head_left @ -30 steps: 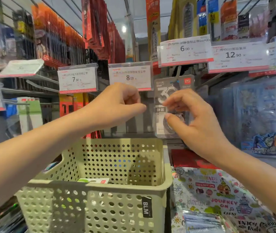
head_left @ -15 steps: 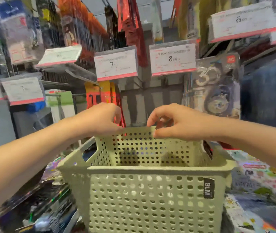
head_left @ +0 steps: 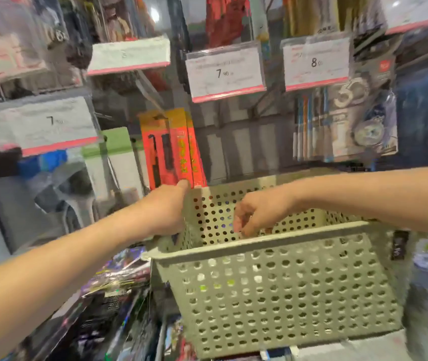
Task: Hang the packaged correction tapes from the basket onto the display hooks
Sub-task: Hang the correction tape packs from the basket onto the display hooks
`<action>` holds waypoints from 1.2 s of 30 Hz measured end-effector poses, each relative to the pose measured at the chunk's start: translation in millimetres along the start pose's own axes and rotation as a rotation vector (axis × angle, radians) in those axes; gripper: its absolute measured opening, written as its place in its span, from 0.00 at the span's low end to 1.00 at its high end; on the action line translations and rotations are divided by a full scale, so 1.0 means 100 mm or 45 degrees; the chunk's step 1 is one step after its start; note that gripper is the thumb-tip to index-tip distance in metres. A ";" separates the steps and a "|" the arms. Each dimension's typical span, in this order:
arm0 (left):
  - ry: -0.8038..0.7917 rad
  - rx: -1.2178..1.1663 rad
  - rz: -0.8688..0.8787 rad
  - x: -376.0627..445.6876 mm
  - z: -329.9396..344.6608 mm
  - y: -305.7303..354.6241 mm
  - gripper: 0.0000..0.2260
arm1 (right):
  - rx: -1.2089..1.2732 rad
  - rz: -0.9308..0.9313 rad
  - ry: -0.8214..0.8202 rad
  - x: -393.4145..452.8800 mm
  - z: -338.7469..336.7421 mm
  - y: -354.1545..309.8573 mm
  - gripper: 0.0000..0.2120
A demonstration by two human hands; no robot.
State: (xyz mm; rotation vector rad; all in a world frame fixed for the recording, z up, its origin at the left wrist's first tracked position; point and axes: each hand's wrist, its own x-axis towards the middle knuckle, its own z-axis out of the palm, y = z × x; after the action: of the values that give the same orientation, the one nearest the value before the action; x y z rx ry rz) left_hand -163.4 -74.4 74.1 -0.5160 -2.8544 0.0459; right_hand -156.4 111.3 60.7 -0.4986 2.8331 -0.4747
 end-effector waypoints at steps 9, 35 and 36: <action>0.102 -0.166 0.068 0.05 0.14 -0.05 0.28 | 0.173 0.341 -0.204 0.32 0.09 0.07 0.12; 0.038 0.216 0.013 -0.09 0.00 0.04 0.20 | 0.804 0.497 -0.016 0.26 -0.12 0.16 0.06; 0.073 0.275 0.007 -0.10 0.00 0.05 0.22 | 0.799 0.487 0.012 0.21 -0.15 0.15 0.06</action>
State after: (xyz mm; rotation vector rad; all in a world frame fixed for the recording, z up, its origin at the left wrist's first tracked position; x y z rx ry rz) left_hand -153.0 -72.8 71.4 -0.4719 -2.7480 0.3309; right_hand -183.5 121.0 65.7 0.1619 2.4927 -1.2043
